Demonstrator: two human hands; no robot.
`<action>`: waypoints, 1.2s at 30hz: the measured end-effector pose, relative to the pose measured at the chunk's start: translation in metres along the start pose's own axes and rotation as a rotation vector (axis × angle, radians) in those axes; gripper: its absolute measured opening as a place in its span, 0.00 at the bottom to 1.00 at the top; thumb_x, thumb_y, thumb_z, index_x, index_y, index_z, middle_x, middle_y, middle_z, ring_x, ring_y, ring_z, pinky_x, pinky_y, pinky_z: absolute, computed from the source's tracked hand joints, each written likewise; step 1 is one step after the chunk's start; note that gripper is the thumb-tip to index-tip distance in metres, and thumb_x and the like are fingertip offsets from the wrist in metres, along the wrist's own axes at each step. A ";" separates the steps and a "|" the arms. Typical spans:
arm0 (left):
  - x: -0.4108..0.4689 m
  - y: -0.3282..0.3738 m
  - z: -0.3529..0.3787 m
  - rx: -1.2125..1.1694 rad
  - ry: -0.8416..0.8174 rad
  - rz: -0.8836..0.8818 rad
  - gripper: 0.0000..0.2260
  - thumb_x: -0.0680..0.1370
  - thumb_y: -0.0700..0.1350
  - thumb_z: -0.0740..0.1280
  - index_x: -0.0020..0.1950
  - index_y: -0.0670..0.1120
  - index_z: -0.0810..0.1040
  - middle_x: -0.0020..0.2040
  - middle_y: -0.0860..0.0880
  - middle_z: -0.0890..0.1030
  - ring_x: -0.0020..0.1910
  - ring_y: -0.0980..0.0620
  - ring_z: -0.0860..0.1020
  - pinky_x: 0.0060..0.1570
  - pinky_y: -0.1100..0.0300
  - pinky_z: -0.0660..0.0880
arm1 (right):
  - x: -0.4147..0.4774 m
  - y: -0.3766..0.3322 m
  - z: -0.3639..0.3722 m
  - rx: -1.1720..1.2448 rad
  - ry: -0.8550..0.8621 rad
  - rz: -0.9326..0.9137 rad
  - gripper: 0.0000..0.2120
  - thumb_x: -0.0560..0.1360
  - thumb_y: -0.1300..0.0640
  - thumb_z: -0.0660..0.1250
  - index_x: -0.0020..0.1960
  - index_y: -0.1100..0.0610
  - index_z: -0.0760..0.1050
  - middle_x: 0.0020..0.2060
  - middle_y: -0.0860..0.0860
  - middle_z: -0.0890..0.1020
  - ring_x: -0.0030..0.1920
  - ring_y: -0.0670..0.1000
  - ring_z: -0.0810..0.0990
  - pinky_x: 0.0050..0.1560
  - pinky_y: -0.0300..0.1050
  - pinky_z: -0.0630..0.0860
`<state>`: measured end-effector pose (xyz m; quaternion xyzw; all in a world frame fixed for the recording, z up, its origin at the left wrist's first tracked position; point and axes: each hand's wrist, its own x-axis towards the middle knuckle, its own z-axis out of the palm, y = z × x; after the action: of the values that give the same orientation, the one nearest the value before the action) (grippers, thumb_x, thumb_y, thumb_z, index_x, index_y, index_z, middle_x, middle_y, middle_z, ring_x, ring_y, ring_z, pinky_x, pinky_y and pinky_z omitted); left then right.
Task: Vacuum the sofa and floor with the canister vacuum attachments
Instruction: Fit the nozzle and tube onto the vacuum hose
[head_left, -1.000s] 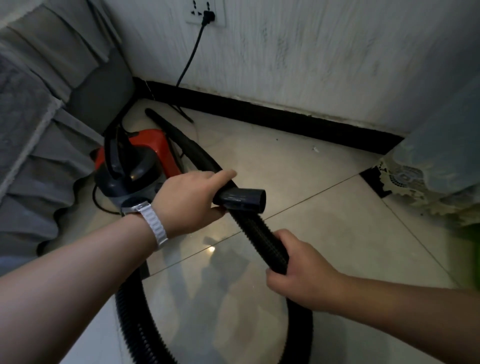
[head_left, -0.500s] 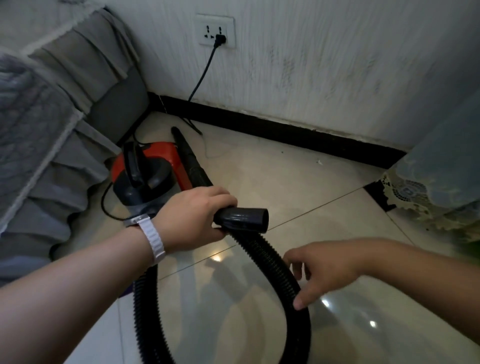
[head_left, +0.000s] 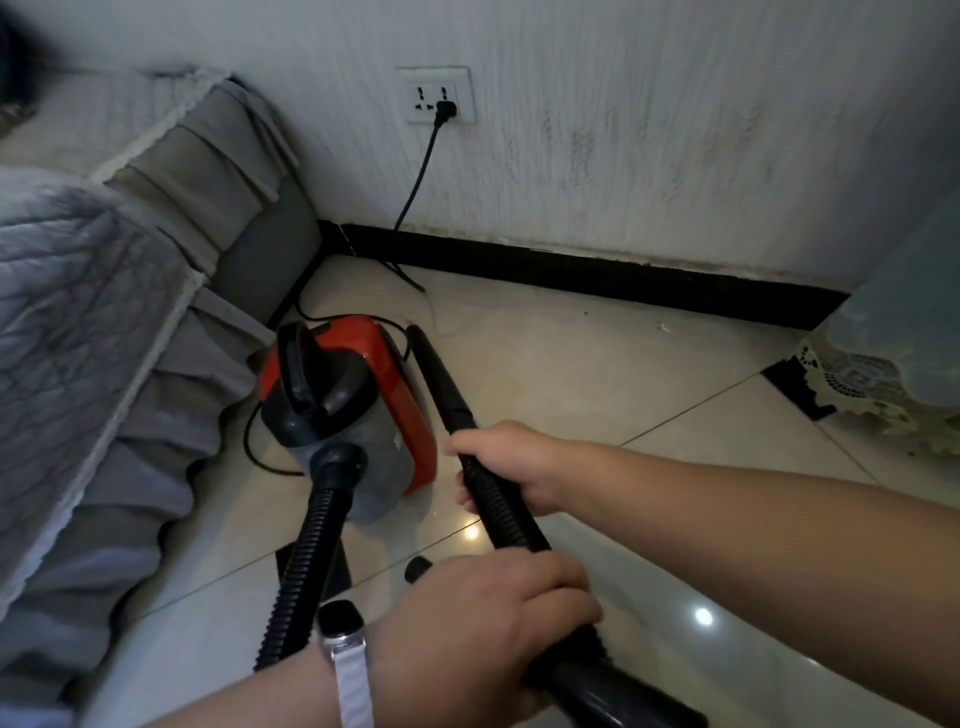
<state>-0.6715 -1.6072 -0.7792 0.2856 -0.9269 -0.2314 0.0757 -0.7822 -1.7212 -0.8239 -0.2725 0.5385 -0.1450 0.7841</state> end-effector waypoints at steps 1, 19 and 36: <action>-0.004 -0.002 0.000 0.004 -0.010 -0.016 0.19 0.74 0.57 0.65 0.65 0.59 0.74 0.65 0.60 0.73 0.53 0.60 0.79 0.41 0.64 0.78 | 0.002 0.002 0.001 -0.027 0.016 0.000 0.11 0.79 0.56 0.67 0.46 0.64 0.72 0.32 0.57 0.77 0.30 0.52 0.78 0.33 0.43 0.80; 0.013 -0.114 -0.050 0.116 0.212 -0.715 0.32 0.77 0.47 0.69 0.77 0.60 0.61 0.51 0.56 0.80 0.47 0.53 0.80 0.43 0.59 0.76 | -0.061 0.052 -0.056 -0.529 -0.097 -0.032 0.09 0.74 0.69 0.63 0.50 0.59 0.68 0.30 0.54 0.75 0.28 0.51 0.76 0.34 0.46 0.77; -0.001 -0.126 -0.024 0.497 0.353 -0.375 0.20 0.65 0.47 0.80 0.55 0.50 0.82 0.32 0.49 0.83 0.29 0.44 0.82 0.25 0.56 0.76 | -0.053 0.049 -0.081 -0.792 -0.351 0.080 0.08 0.76 0.62 0.72 0.53 0.55 0.75 0.43 0.49 0.81 0.42 0.46 0.82 0.48 0.43 0.81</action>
<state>-0.6020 -1.7082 -0.8180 0.4961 -0.8589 0.0439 0.1190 -0.8803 -1.6760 -0.8340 -0.5518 0.4211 0.1518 0.7036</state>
